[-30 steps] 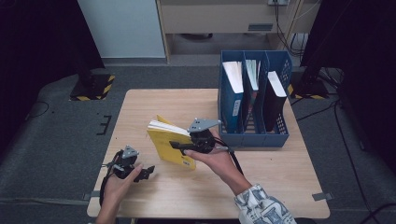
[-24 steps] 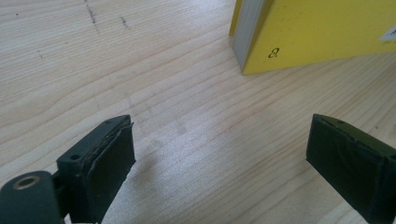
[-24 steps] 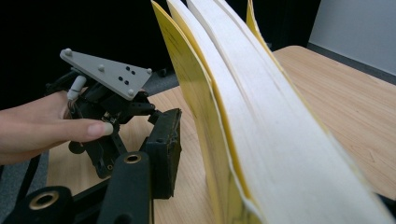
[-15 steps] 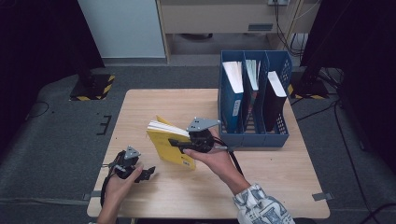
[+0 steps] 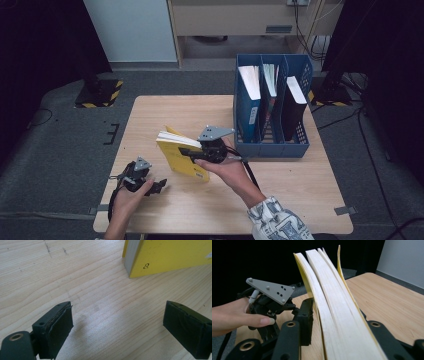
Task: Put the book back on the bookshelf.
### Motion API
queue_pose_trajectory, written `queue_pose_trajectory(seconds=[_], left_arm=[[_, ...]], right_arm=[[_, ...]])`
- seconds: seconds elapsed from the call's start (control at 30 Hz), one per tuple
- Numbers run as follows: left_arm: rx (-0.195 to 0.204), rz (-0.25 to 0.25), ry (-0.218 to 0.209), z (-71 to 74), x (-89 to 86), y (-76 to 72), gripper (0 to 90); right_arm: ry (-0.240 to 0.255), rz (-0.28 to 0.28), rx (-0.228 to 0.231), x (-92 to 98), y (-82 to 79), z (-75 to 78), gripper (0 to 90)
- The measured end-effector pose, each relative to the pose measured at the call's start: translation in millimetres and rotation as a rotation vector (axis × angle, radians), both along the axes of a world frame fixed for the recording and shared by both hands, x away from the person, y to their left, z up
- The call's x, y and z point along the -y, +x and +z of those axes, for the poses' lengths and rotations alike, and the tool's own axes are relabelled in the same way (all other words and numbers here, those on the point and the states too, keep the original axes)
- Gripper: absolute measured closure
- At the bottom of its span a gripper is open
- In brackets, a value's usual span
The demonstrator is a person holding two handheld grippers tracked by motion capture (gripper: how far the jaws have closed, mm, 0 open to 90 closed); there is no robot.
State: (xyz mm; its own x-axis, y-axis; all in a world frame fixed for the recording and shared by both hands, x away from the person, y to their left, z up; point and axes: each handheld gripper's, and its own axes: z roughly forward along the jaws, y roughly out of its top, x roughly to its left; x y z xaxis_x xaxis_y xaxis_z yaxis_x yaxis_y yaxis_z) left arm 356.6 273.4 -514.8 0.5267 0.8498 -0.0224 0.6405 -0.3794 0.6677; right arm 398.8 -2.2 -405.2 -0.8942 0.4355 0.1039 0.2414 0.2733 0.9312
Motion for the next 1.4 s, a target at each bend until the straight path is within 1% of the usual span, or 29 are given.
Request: queue_pose_trajectory(seconds=[0.17,0.43,0.6,0.67,0.7,0.77,0.87,0.9,1.0,1.03,1.07,1.13,1.17,1.2,1.27,1.37,1.4], left_arm=[[-0.007,-0.005,0.002,-0.4,1.1,-0.1,8.9],[-0.011,-0.007,0.004,-0.6,1.5,-0.3,9.3],[-0.011,-0.010,0.003,-0.4,0.9,-0.1,9.5],[-0.013,-0.007,0.001,-0.5,0.2,-0.1,9.5],[-0.014,-0.005,0.000,-0.5,-0.2,-0.1,9.5],[-0.014,-0.003,-0.001,-0.1,-1.2,-0.1,9.5],[-0.014,0.001,-0.006,0.0,-1.9,-0.3,9.5],[-0.014,0.003,-0.007,-0.1,-2.0,-0.3,9.5],[-0.019,0.006,-0.007,-0.3,-2.6,-0.2,9.5],[-0.020,0.006,-0.007,-0.4,-2.8,-0.1,9.4],[-0.021,0.008,-0.008,-0.6,-3.0,-0.2,9.4],[-0.025,0.011,-0.006,-1.3,-3.8,0.0,9.4],[-0.024,0.011,0.001,-1.4,-4.8,0.5,9.1],[-0.024,0.014,-0.001,-1.7,-5.4,0.7,9.1],[-0.018,0.024,-0.006,-1.8,-6.4,0.8,8.5],[-0.011,0.031,-0.002,-1.9,-9.0,1.0,7.7],[-0.011,0.031,-0.002,-1.9,-9.0,1.0,7.7]], right_arm=[[0.006,0.007,-0.010,0.2,1.0,-2.8,64.9],[0.045,0.009,-0.047,3.0,4.1,-9.6,68.2],[0.052,0.000,-0.057,4.6,7.5,-9.8,71.3],[0.046,-0.005,-0.059,5.5,9.4,-9.0,72.5],[0.043,-0.007,-0.055,5.9,10.3,-8.5,73.2],[0.046,-0.022,-0.065,7.1,12.1,-7.4,74.6],[0.071,-0.027,-0.103,10.2,15.6,-5.7,75.0],[0.075,-0.029,-0.108,10.7,15.9,-4.7,75.0],[0.068,-0.046,-0.103,12.4,16.2,-0.5,75.0],[0.078,-0.057,-0.109,16.1,18.0,2.3,75.0],[0.078,-0.057,-0.109,16.1,18.0,2.3,75.0],[0.105,-0.067,-0.127,21.6,21.1,5.4,75.1],[0.129,-0.079,-0.139,27.2,24.0,8.8,75.1],[0.129,-0.079,-0.139,27.2,24.0,8.8,75.1],[0.138,-0.096,-0.137,32.5,26.0,12.9,75.1],[0.151,-0.126,-0.135,43.2,28.6,20.2,75.0],[0.151,-0.126,-0.135,43.2,28.6,20.2,75.0]])
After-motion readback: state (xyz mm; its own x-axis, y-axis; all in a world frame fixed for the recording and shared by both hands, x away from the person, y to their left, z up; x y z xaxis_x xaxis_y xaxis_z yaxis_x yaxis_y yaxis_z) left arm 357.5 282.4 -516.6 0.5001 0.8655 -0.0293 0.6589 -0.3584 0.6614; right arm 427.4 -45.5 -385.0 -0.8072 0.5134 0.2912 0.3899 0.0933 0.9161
